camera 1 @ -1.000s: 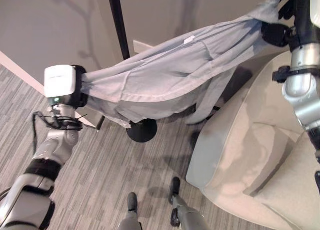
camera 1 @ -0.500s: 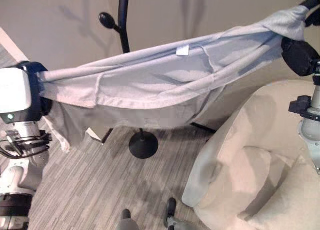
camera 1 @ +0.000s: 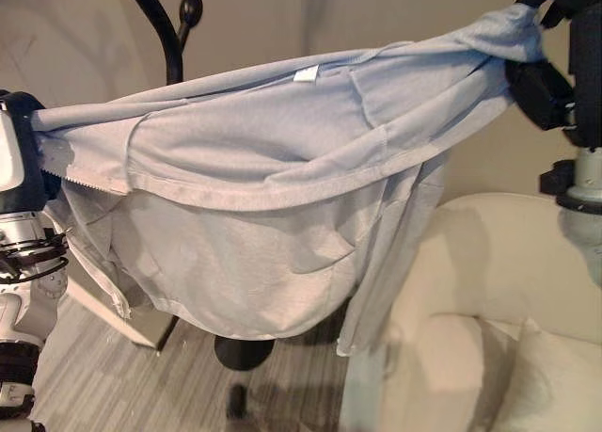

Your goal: Hang the clothes on the sofa on the clothes rack.

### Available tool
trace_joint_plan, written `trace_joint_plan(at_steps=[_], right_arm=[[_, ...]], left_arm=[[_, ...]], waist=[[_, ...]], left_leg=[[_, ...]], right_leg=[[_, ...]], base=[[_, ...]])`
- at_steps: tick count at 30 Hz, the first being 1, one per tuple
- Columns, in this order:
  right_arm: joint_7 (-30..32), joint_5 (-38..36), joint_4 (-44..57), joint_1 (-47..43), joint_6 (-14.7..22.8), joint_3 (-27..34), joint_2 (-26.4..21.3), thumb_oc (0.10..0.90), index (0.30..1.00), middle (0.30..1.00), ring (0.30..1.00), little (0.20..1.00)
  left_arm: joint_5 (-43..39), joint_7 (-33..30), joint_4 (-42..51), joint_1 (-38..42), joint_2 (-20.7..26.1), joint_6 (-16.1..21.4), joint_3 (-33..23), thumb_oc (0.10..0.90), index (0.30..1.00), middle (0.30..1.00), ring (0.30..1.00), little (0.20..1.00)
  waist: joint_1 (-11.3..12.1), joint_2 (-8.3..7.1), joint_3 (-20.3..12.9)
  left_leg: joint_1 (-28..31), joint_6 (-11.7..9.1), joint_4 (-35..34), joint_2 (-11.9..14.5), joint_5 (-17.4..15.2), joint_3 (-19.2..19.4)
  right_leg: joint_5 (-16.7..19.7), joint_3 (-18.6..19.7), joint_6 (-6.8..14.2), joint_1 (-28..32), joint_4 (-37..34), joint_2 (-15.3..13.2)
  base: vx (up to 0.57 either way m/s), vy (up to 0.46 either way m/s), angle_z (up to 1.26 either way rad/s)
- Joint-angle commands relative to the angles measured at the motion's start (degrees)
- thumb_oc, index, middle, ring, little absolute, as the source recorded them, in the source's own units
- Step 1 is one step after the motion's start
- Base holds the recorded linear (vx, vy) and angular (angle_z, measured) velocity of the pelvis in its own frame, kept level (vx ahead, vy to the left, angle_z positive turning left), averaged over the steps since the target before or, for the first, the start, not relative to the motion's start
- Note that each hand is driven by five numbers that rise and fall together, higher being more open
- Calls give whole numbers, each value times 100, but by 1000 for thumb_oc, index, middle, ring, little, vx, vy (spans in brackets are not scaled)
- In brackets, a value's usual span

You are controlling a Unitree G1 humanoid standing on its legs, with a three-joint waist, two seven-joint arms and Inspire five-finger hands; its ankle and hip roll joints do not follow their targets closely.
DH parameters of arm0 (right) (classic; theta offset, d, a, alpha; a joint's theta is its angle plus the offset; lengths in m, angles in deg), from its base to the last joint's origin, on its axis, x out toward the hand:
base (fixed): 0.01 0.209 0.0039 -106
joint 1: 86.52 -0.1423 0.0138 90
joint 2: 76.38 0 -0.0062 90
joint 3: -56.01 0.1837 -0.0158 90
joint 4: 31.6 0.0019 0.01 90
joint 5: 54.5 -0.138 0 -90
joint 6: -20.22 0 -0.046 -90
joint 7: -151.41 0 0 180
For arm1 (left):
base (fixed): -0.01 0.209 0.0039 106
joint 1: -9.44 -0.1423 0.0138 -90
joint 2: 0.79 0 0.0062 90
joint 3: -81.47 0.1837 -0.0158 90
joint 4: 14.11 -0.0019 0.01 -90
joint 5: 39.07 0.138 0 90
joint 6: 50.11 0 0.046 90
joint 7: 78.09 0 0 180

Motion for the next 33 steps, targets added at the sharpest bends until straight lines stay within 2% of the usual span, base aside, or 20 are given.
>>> trace_joint_plan(at_steps=[1, 6, 9, 12, 15, 16, 18, 19, 24, 28, 29, 30, 31, 32, 33], right_arm=[[434, -233, -1081, -589, -1080, 828, -205, 400, 300, 300, 300, 300], [495, -289, -1455, -487, -1276, 1115, -416, 400, 300, 300, 300, 300], [445, -452, -1696, -396, -1258, 1114, -434, 400, 300, 300, 300, 300], [247, -604, -1868, -238, -1158, 955, -261, 400, 300, 300, 300, 300], [-7, -808, -1756, 17, -1002, 886, 151, 400, 300, 300, 300, 300], [-363, -961, -1558, 423, -869, 865, 547, 400, 300, 300, 300, 300], [-636, -900, -1308, 759, -826, 909, 780, 400, 300, 300, 300, 300], [-874, -897, -1149, 1013, -782, 892, 1030, 400, 300, 300, 300, 300], [-1271, -1250, -1054, 1285, -469, 438, 1932, 400, 300, 300, 300, 300], [-1356, -1615, -1148, 1381, -348, -68, 3039, 400, 300, 300, 300, 300], [-1374, -1887, -1148, 1393, -271, -325, 3613, 400, 300, 300, 300, 300], [-1363, -2015, -1131, 1392, -219, -465, 3885, 400, 300, 300, 300, 300], [-1359, -2017, -1135, 1390, -217, -475, 3889, 400, 300, 300, 300, 300], [-1394, -2413, -1113, 1397, -120, -807, 4395, 400, 300, 300, 300, 300], [-1391, -2417, -1119, 1394, -117, -816, 4397, 400, 300, 300, 300, 300]], left_arm=[[-487, -250, -635, 180, 976, -733, -799, 400, 300, 300, 300, 300], [-616, -248, -874, 92, 1236, -827, -1062, 400, 300, 300, 300, 300], [-612, -124, -1016, 140, 1233, -806, -901, 400, 300, 300, 300, 300], [-590, 40, -1217, 213, 998, -724, -518, 400, 300, 300, 300, 300], [-439, 261, -1119, 111, 590, -614, -131, 400, 300, 300, 300, 300], [-223, 571, -982, -102, 88, -510, 308, 400, 300, 300, 300, 300], [-5, 861, -426, -472, -348, -472, 350, 400, 300, 300, 300, 300], [105, 1029, -239, -801, -767, -409, 420, 400, 300, 300, 300, 300], [-20, 1223, -606, -1033, -1788, -278, 970, 400, 300, 300, 300, 300], [-1077, 1215, -675, -1048, -2778, -55, 1109, 400, 300, 300, 300, 300], [-1853, 1180, -706, -1055, -3211, 182, 1160, 400, 300, 300, 300, 300], [-2325, 1184, -679, -1049, -3427, 344, 1184, 400, 300, 300, 300, 300], [-2343, 1185, -687, -1052, -3419, 356, 1183, 400, 300, 300, 300, 300], [-3382, 1257, -505, -1042, -3818, 637, 1250, 400, 300, 300, 300, 300], [-3398, 1262, -508, -1045, -3810, 643, 1246, 400, 300, 300, 300, 300]], waist=[[205, -140, -706], [160, -196, -871], [127, -221, -910], [105, -232, -910], [81, -222, -882], [68, -219, -825], [101, -222, -766], [100, -228, -724], [87, -262, -659], [84, -248, -613], [79, -243, -579], [80, -220, -575], [74, -221, -581], [75, -192, -554], [69, -193, -556]], left_leg=[[-168, -239, 25, -139, -497, 103], [21, -43, 25, -388, -738, 224], [111, 34, 25, -492, -831, 272], [190, 98, 25, -576, -909, 282], [220, 144, 25, -630, -945, 294], [221, 175, 25, -661, -966, 293], [199, 199, 25, -675, -969, 278], [171, 207, 25, -678, -965, 271], [83, 211, 25, -655, -953, 289], [66, 247, 25, -635, -956, 272], [105, 260, 25, -641, -974, 267], [80, 265, 25, -624, -941, 265], [79, 265, 25, -623, -943, 266], [74, 268, 25, -614, -920, 268], [76, 268, 25, -614, -922, 268]], right_leg=[[-201, -387, 637, 83, 421, -778], [48, -324, 836, 10, 512, -1020], [149, -281, 898, -7, 559, -1096], [272, -246, 947, -37, 597, -1166], [330, -226, 962, -35, 594, -1193], [380, -227, 959, -39, 564, -1218], [378, -243, 954, -60, 541, -1218], [377, -249, 946, -73, 506, -1225], [410, -246, 921, -139, 431, -1211], [401, -213, 880, -202, 453, -1176], [374, -209, 874, -197, 467, -1182], [419, -194, 862, -225, 450, -1165], [419, -193, 862, -226, 449, -1163], [453, -176, 857, -252, 436, -1159], [451, -176, 857, -250, 437, -1159]], base=[[108, 206, 4], [103, 151, 6], [58, 102, -3], [47, 68, -5], [36, 38, -15], [30, 25, -30], [8, 5, -16], [0, 0, 0], [0, -7, 0], [8, -7, 0], [16, -30, 2], [0, 0, 0], [0, 0, 0], [0, 0, 0], [0, 0, 0]])
